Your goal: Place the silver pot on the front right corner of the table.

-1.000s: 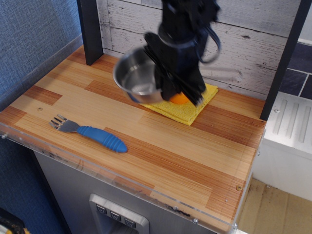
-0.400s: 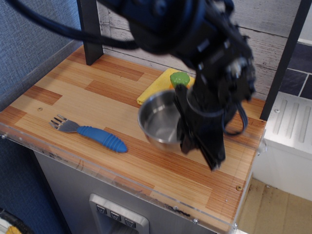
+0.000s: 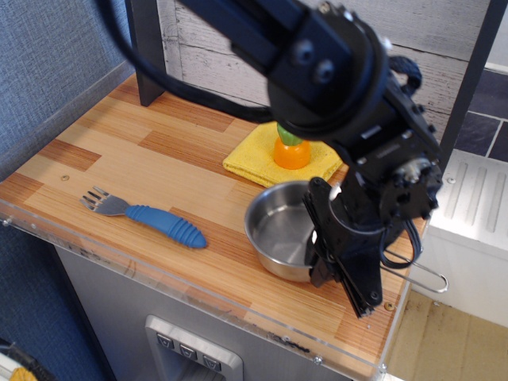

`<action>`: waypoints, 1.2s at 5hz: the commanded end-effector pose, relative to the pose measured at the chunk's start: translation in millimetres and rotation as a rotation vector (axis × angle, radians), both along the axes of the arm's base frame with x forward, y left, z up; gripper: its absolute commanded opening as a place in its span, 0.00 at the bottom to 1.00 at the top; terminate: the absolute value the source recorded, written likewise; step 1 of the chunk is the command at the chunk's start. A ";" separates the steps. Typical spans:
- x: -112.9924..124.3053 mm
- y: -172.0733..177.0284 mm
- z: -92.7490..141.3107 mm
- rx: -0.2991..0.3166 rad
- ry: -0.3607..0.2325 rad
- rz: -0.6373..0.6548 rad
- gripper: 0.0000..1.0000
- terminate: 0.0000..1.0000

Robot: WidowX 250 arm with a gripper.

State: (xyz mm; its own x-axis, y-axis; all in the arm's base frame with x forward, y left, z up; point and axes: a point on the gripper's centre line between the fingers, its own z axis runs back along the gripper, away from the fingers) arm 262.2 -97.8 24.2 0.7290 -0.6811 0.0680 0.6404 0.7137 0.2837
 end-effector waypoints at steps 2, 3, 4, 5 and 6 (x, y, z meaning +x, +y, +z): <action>1.9 -6.9 5.1 0.015 -0.013 0.043 1.00 0.00; 3.6 -6.0 8.3 0.016 -0.039 0.045 1.00 0.00; 2.0 -6.1 10.0 0.007 -0.044 0.046 1.00 0.00; 0.3 -7.2 18.1 -0.015 -0.052 0.033 1.00 0.00; 2.0 -3.7 36.1 -0.094 -0.049 0.019 1.00 0.00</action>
